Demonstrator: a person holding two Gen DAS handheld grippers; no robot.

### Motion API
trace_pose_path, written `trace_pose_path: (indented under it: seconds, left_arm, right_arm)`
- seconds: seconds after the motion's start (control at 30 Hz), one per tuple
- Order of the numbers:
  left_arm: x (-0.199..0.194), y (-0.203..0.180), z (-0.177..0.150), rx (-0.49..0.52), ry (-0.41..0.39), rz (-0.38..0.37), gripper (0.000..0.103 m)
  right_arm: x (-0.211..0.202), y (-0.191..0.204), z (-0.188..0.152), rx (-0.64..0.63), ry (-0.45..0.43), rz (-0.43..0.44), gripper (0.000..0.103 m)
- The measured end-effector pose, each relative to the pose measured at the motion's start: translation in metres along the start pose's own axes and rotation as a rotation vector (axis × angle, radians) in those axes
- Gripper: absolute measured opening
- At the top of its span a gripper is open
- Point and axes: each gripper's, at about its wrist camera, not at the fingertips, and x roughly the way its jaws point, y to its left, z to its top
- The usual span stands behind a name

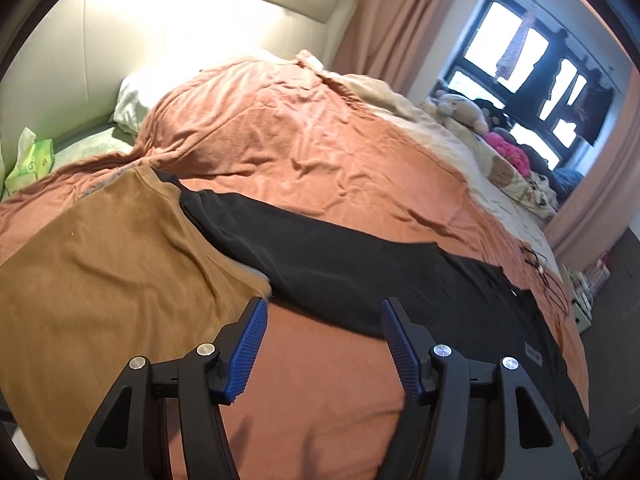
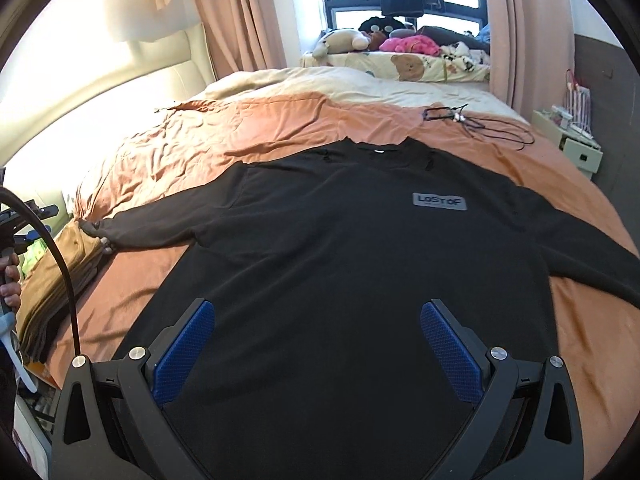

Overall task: Fold small clothes
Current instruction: 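Move the left tool to the sweatshirt sleeve cuff and close on it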

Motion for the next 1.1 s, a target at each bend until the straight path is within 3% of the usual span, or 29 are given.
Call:
trace_pose_path:
  seconds: [0.2, 0.57, 1.0, 1.1]
  left_arm:
    - [0.034, 0.032, 0.028, -0.092, 0.032, 0.067, 0.06]
    - [0.098, 0.087, 0.055, -0.21, 0.096, 0.156, 0.049]
    - [0.16, 0.114, 0.075, -0.205, 0.169, 0.355, 0.047]
    - [0.173, 0.116, 0.075, -0.184, 0.191, 0.426, 0.029]
  right_arm:
    - [0.031, 0.0, 0.02, -0.01, 0.018, 0.044, 0.097]
    - [0.089, 0.009, 0.041, -0.033, 0.062, 0.08, 0.089]
    - [0.142, 0.025, 0.051, -0.035, 0.101, 0.094, 0.086]
    - [0.147, 0.026, 0.05, -0.031, 0.108, 0.093, 0.083]
